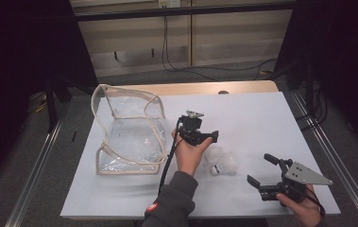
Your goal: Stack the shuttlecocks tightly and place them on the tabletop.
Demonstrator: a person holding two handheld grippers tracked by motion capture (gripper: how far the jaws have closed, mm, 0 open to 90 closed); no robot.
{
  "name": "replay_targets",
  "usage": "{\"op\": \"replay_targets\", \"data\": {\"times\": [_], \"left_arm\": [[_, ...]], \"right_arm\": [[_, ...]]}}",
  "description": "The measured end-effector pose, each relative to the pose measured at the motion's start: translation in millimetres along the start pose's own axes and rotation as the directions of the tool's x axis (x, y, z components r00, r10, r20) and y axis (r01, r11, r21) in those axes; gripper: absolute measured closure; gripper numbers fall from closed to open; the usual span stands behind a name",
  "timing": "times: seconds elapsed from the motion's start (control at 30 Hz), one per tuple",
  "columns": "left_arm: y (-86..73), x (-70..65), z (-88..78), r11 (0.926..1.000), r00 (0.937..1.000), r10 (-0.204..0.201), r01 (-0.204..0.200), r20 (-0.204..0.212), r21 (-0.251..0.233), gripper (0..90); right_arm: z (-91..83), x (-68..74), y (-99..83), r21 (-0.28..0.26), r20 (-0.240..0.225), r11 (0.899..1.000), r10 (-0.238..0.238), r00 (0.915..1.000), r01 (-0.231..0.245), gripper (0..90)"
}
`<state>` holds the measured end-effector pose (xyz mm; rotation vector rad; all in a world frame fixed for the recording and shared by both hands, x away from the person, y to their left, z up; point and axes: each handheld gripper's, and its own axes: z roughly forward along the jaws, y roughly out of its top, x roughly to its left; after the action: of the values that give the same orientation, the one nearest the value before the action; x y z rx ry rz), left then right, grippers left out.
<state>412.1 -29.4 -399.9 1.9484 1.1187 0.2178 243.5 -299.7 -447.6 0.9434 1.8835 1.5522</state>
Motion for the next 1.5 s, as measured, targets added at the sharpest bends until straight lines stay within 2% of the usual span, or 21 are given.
{"op": "replay_targets", "data": {"times": [0.17,0.27,0.37,0.47,0.6,0.63,0.7,0.77,0.97,1.13,1.4,1.5], "left_arm": [[-0.3,-3.4,-1.4,0.9999,0.9998,0.012,-0.013,0.016,0.011,13.5],[-0.5,-5.1,-1.9,0.9999,0.9998,0.014,-0.014,0.016,0.001,11.9],[-0.5,-1.3,-0.1,0.9998,0.9998,0.012,-0.013,0.014,0.017,12.0],[-0.5,3.4,3.0,0.9995,1.0000,0.001,-0.001,0.000,0.031,12.6],[1.5,10.5,4.3,0.9998,0.9992,-0.016,0.016,-0.036,0.011,16.2],[1.8,12.4,4.3,0.9998,0.9991,-0.014,0.015,-0.039,0.013,17.9],[1.4,14.1,4.8,0.9999,0.9974,0.002,-0.002,-0.072,0.012,25.7],[1.2,15.5,5.2,0.9997,0.9952,0.018,-0.016,-0.096,0.016,29.7],[1.6,23.2,7.6,0.9986,0.9828,0.053,-0.052,-0.177,0.007,52.9],[1.8,25.5,12.0,0.9990,0.9808,0.043,-0.044,-0.190,-0.001,65.2],[1.7,31.5,18.5,0.9990,0.9777,0.044,-0.042,-0.205,0.017,74.5],[2.5,31.7,18.4,0.9994,0.9781,0.035,-0.035,-0.205,0.002,76.2]], "right_arm": [[0.0,-0.1,-0.1,-0.001,0.000,1.000,0.004,1.0000,-0.004,2.6],[0.1,-0.3,0.1,-0.003,0.001,1.000,0.000,1.0000,0.000,2.6],[0.0,-0.3,0.0,-0.002,0.002,1.000,0.000,1.0000,0.000,2.6],[-0.1,0.0,0.2,-0.001,0.000,1.000,-0.003,1.0000,0.003,2.6],[-0.1,0.0,0.1,-0.002,-0.001,1.000,0.001,1.0000,-0.001,2.6],[0.0,-0.2,0.1,-0.003,-0.001,1.000,0.000,1.0000,0.000,2.6],[0.0,-0.3,0.1,-0.003,-0.001,1.000,0.000,1.0000,0.000,2.6],[0.1,-0.3,0.0,-0.002,-0.001,1.000,0.002,1.0000,-0.002,2.6],[0.0,0.0,0.1,-0.001,-0.003,1.000,0.000,1.0000,0.000,2.6],[-0.1,-0.3,0.1,-0.004,-0.002,1.000,0.000,1.0000,0.000,2.6],[-0.2,-0.3,0.2,-0.005,-0.005,1.000,0.000,1.0000,0.000,2.6],[-0.3,-0.8,0.0,-0.006,-0.007,1.000,0.004,1.0000,-0.004,2.6]]}}
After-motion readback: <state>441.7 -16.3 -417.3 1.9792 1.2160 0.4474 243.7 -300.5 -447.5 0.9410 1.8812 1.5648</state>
